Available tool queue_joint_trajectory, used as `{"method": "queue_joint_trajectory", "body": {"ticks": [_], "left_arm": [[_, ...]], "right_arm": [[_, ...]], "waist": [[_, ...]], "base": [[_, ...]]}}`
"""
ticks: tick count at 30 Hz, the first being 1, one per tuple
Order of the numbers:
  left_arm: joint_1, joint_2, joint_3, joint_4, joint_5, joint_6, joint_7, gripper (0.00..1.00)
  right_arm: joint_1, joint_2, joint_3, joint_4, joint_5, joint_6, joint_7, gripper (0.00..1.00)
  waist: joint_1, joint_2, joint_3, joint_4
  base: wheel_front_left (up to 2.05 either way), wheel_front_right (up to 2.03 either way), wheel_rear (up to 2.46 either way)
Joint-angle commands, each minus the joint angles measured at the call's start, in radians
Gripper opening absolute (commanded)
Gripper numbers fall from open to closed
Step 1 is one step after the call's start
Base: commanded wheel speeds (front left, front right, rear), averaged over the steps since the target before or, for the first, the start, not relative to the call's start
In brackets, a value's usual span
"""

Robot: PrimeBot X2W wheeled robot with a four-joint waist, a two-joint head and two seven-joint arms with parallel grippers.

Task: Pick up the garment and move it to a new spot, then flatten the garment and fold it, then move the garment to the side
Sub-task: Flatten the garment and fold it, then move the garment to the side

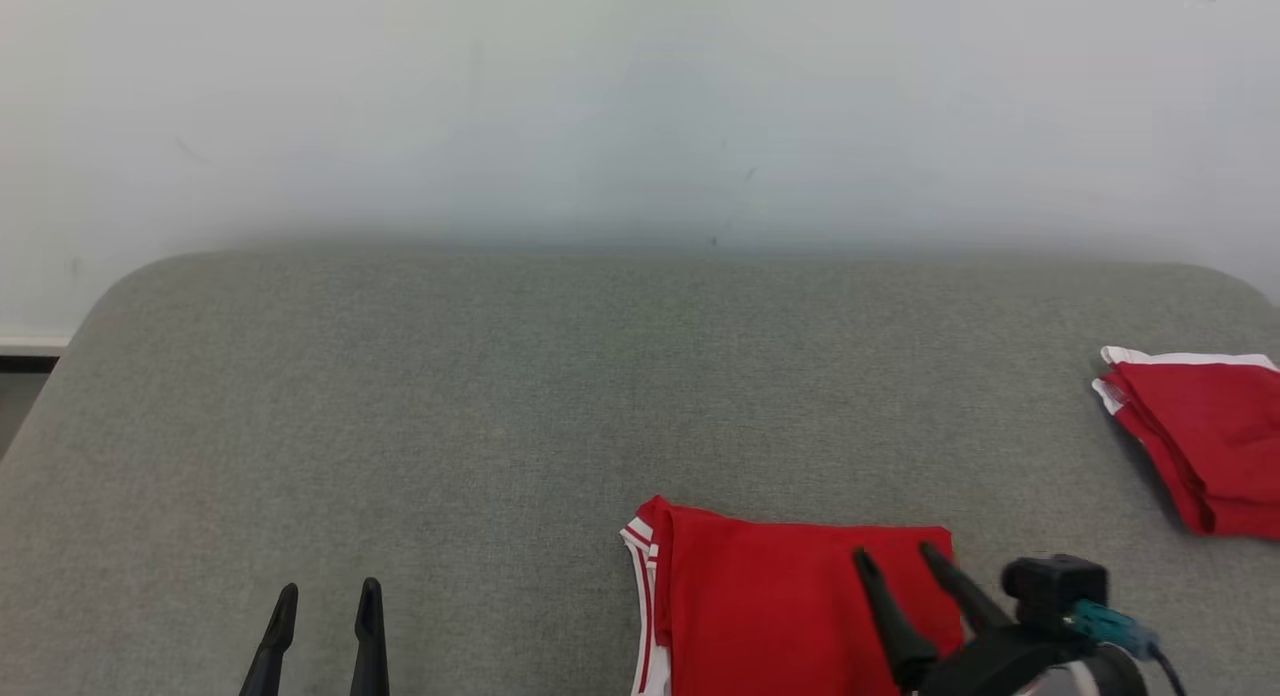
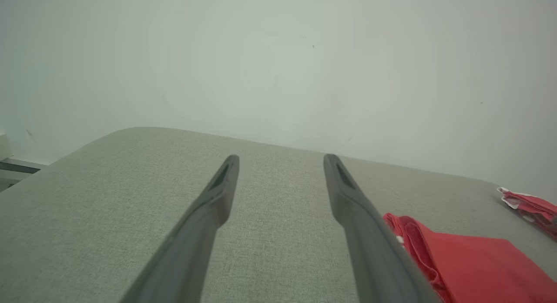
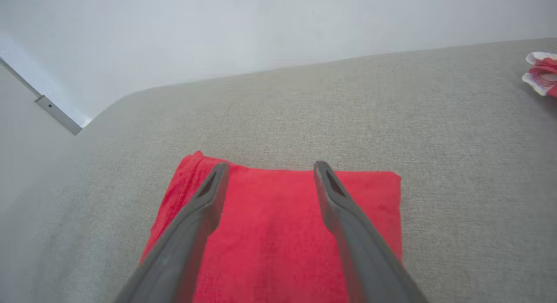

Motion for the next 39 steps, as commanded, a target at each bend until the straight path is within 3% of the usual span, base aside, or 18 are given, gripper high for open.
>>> {"method": "queue_joint_trajectory", "body": {"ticks": [1,9,19,39], "left_arm": [[0.008,-0.004,0.002,0.006,0.000,0.001,-0.003,1.00],[-0.002,-0.016,0.019,0.044,-0.001,0.001,-0.003,1.00],[-0.003,-0.021,0.035,0.079,0.013,0.001,-0.003,1.00],[0.012,-0.024,0.042,0.102,0.016,0.001,-0.003,1.00]], "right_arm": [[0.012,-0.003,-0.021,-0.002,0.001,-0.003,-0.029,1.00],[0.062,-0.002,-0.120,-0.020,-0.053,-0.003,-0.196,1.00],[0.073,-0.002,-0.187,0.029,-0.134,-0.003,-0.318,1.00],[0.021,-0.002,-0.174,0.115,-0.179,-0.003,-0.333,1.00]], "waist": [[0.0001,0.0000,-0.011,-0.015],[0.0001,0.0000,-0.036,-0.046],[0.0001,0.0000,-0.041,-0.064],[0.0001,0.0000,-0.041,-0.067]], "base": [[0.00,0.00,0.00],[0.00,0.00,0.00],[0.00,0.00,0.00],[0.00,0.00,0.00]]}}
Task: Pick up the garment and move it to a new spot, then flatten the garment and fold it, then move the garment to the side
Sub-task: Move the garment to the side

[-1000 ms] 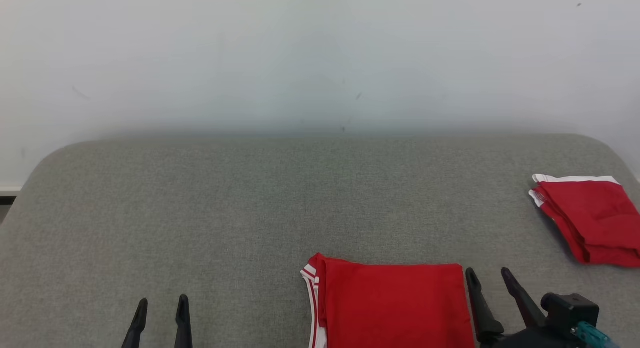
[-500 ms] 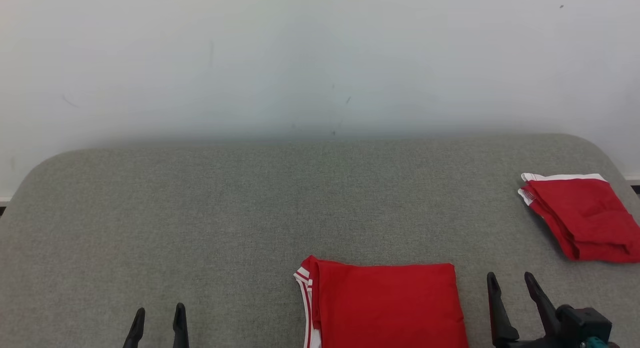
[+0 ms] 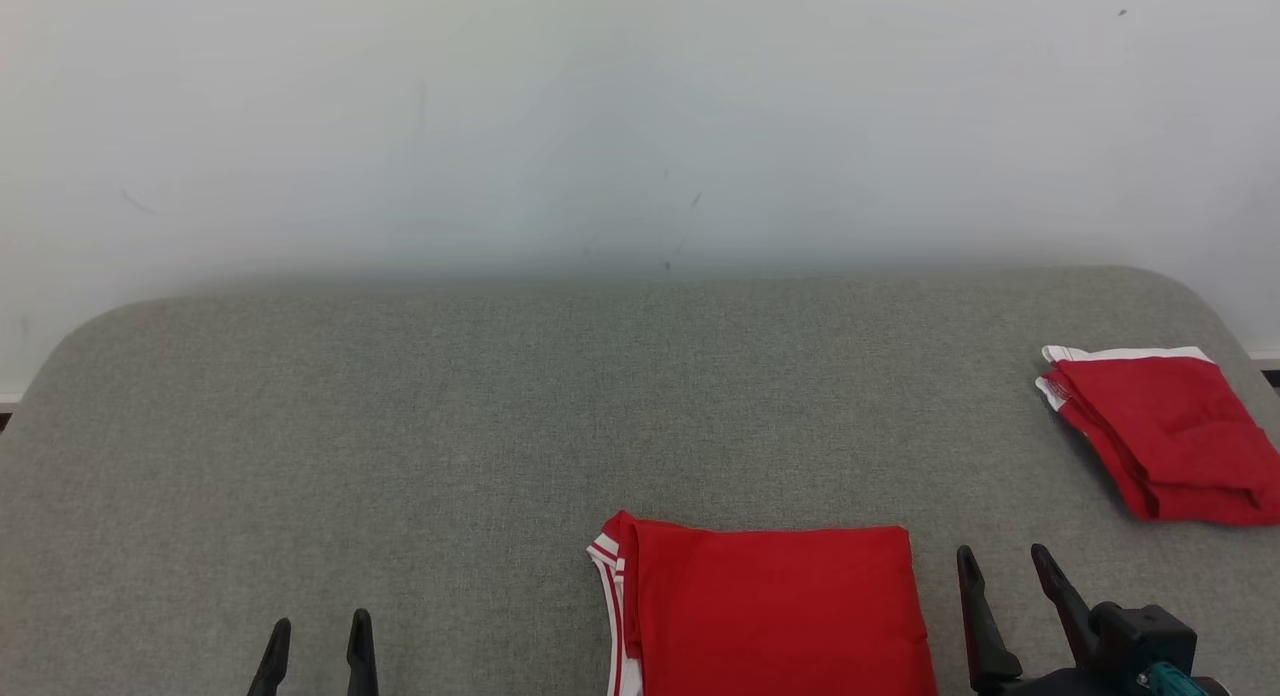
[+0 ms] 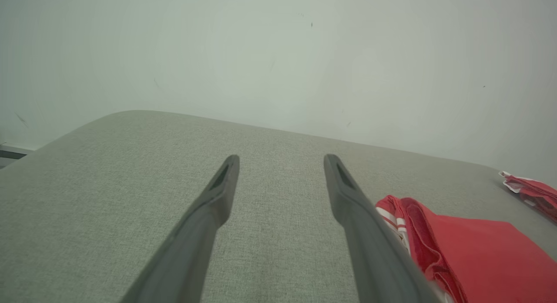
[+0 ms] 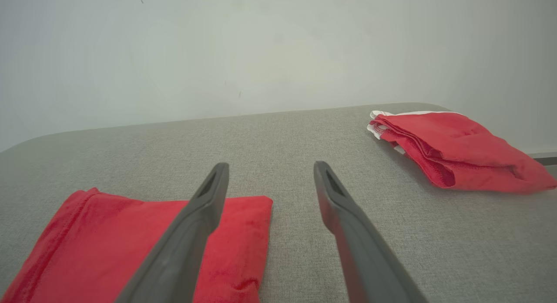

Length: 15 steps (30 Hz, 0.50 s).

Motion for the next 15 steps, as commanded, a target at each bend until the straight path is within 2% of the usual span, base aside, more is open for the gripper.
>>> {"method": "queue_joint_trajectory", "body": {"ticks": [1,5,8,12,15], "left_arm": [[0.012,-0.003,0.001,0.002,-0.002,0.001,-0.003,1.00],[0.011,0.001,-0.003,0.002,-0.004,0.001,-0.003,1.00],[0.008,0.002,-0.002,0.002,0.001,0.001,-0.003,1.00],[0.007,0.002,0.002,0.000,0.011,0.001,-0.003,1.00],[0.006,0.001,0.001,-0.003,0.010,0.001,-0.003,1.00]], "right_arm": [[-0.011,-0.001,-0.001,-0.002,-0.001,-0.003,0.007,1.00],[-0.012,-0.001,0.015,-0.004,0.010,-0.003,0.067,1.00],[-0.011,-0.002,0.010,-0.004,0.055,-0.003,0.164,1.00],[-0.010,-0.001,0.025,-0.031,0.088,-0.003,0.392,1.00],[0.006,-0.003,-0.004,-0.079,0.107,-0.003,0.558,1.00]], "waist": [[0.0001,0.0000,0.002,0.000],[0.0001,0.0000,0.005,0.000],[0.0001,0.0000,0.008,-0.002],[0.0001,0.0000,0.010,-0.004],[0.0001,0.0000,0.010,-0.001]], "base": [[0.00,0.00,0.00],[0.00,0.00,0.00],[0.00,0.00,0.00],[0.00,0.00,0.00],[0.00,0.00,0.00]]}}
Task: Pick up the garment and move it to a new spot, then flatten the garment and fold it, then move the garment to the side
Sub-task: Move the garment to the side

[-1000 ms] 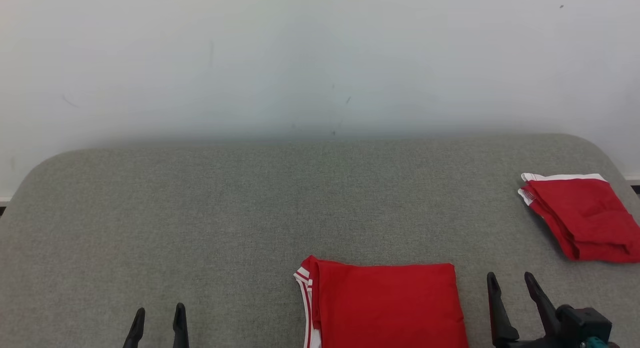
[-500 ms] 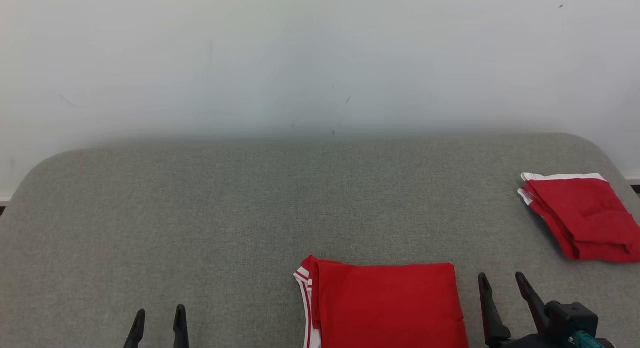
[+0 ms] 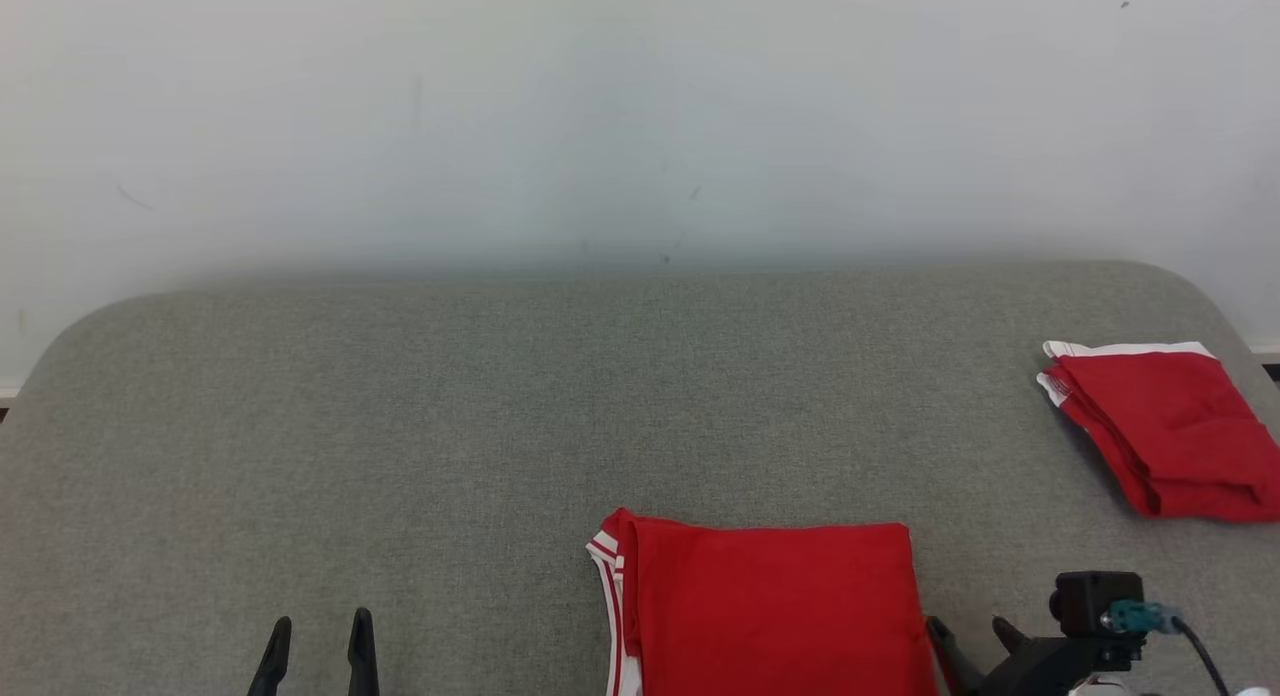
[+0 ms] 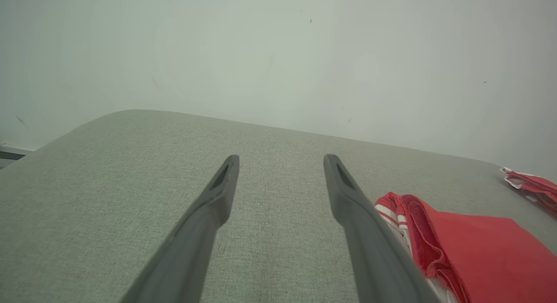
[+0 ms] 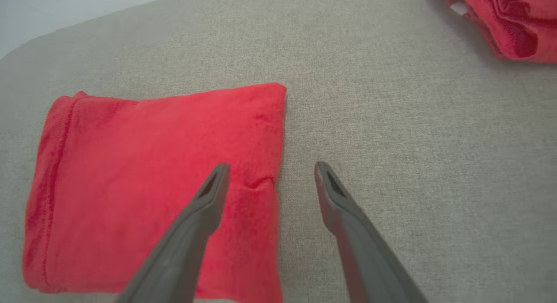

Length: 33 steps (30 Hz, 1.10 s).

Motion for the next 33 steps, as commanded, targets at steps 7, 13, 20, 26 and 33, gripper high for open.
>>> {"method": "queue_joint_trajectory", "body": {"ticks": [7,13,20,26,33], "left_arm": [[0.005,-0.004,-0.008,-0.012,0.004,0.001,-0.003,1.00],[-0.007,-0.004,-0.025,-0.017,0.004,0.001,-0.003,1.00],[-0.007,-0.005,-0.038,-0.017,0.009,0.001,-0.003,1.00],[-0.001,-0.005,-0.041,-0.023,0.013,0.001,-0.003,1.00],[-0.013,-0.005,-0.049,-0.023,0.013,0.001,-0.003,1.00]], "right_arm": [[0.004,-0.003,-0.079,-0.073,0.009,-0.003,0.265,1.00],[-0.046,-0.003,-0.102,-0.006,0.031,-0.003,0.288,1.00],[-0.101,-0.004,-0.072,0.093,0.003,-0.003,0.281,1.00],[-0.129,-0.003,-0.065,0.168,-0.031,-0.003,0.294,1.00],[-0.159,-0.002,-0.033,0.237,-0.017,-0.003,0.289,1.00]], "waist": [[0.0000,-0.0001,0.012,0.016],[0.0000,-0.0001,0.026,0.035],[0.0000,-0.0001,0.043,0.062],[0.0000,-0.0001,0.056,0.078],[0.0000,-0.0001,0.071,0.086]], "base": [[0.00,0.00,0.00],[0.00,0.00,0.00],[0.00,0.00,0.00],[0.00,0.00,0.00],[0.00,0.00,0.00]]}}
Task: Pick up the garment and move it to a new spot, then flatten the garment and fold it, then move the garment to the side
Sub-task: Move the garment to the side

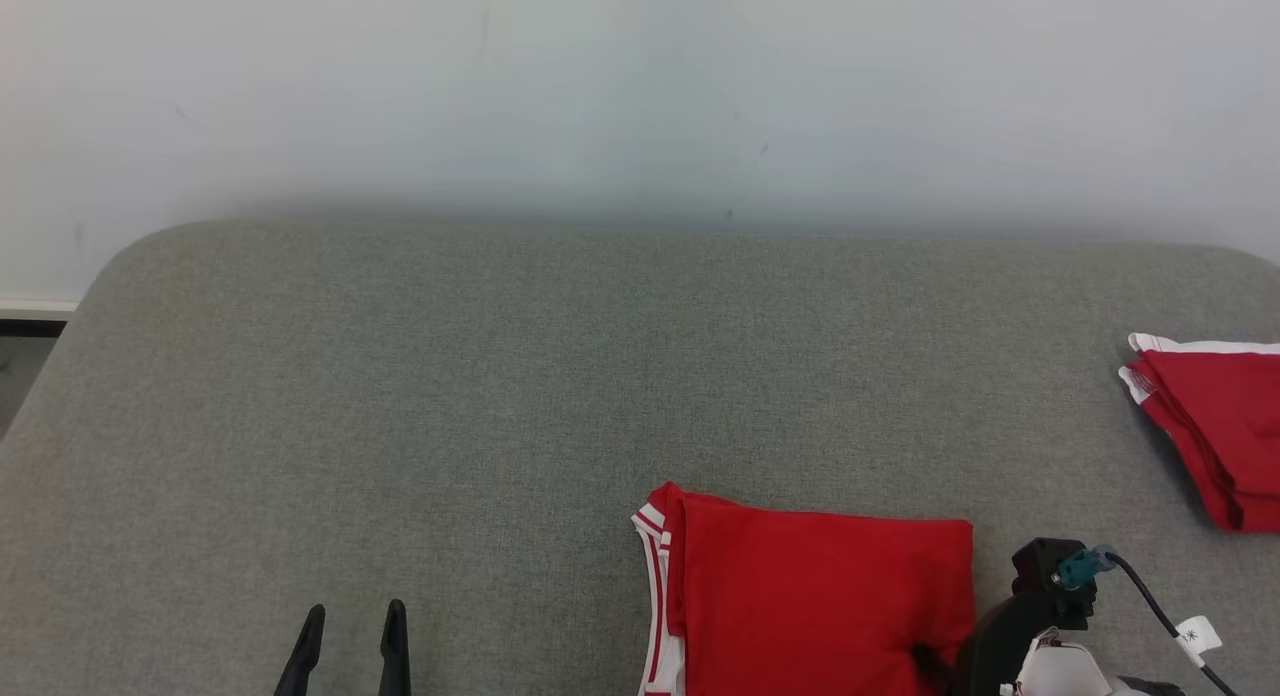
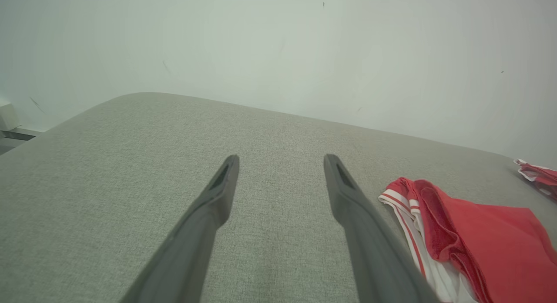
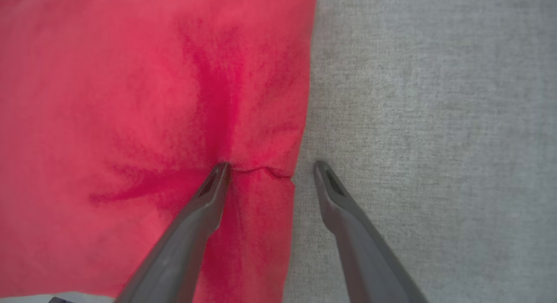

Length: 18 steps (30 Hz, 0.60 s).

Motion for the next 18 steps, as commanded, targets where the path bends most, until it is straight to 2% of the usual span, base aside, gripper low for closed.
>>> {"method": "queue_joint_trajectory", "body": {"ticks": [1,3,4,5,6,7,8,13,18], "left_arm": [[-0.011,-0.002,-0.003,-0.003,0.002,0.001,-0.003,1.00],[-0.016,-0.002,-0.005,-0.001,-0.001,0.001,-0.003,1.00],[-0.019,-0.002,-0.006,0.000,-0.002,0.001,-0.003,1.00],[-0.021,-0.002,-0.007,0.003,-0.004,0.001,-0.003,1.00],[-0.022,-0.002,-0.008,0.005,-0.005,0.001,-0.003,1.00],[-0.023,-0.002,-0.008,0.006,-0.007,0.001,-0.003,1.00],[-0.023,-0.002,-0.008,0.007,-0.008,0.001,-0.003,1.00],[-0.040,-0.002,-0.002,0.003,-0.012,0.003,-0.003,1.00],[-0.062,-0.002,-0.009,-0.013,-0.015,0.005,-0.003,1.00]], "right_arm": [[-0.004,0.003,0.013,0.021,0.012,-0.002,-0.003,1.00],[-0.018,0.004,0.022,0.039,0.017,-0.002,-0.008,1.00],[-0.023,0.004,0.025,0.047,0.015,-0.002,-0.010,0.91],[-0.030,0.004,0.027,0.055,0.013,-0.002,-0.011,0.66],[-0.037,0.005,0.031,0.060,0.010,-0.001,-0.012,0.37],[-0.043,0.005,0.035,0.061,0.005,-0.001,-0.017,0.14],[-0.052,0.005,0.035,0.059,0.004,-0.001,-0.024,0.00],[-0.102,-0.001,-0.001,0.032,-0.044,-0.001,-0.055,0.00],[-0.188,-0.004,-0.019,-0.037,-0.186,-0.001,-0.012,0.00]], "waist": [[0.0000,0.0000,0.004,0.001],[0.0000,0.0000,0.008,0.001],[0.0000,0.0000,0.009,0.000],[0.0000,0.0000,0.010,0.000],[0.0000,0.0000,0.011,0.000],[0.0000,0.0000,0.012,-0.002],[0.0000,0.0000,0.013,-0.003],[0.0000,0.0000,0.028,-0.022],[0.0000,0.0000,0.062,-0.053]], "base": [[0.00,0.00,0.00],[0.00,0.00,0.00],[0.00,0.00,0.00],[0.00,0.00,0.00],[0.00,0.00,0.00],[0.00,0.00,0.00],[0.00,0.00,0.00],[0.00,0.00,0.00],[0.00,0.00,0.00]]}}
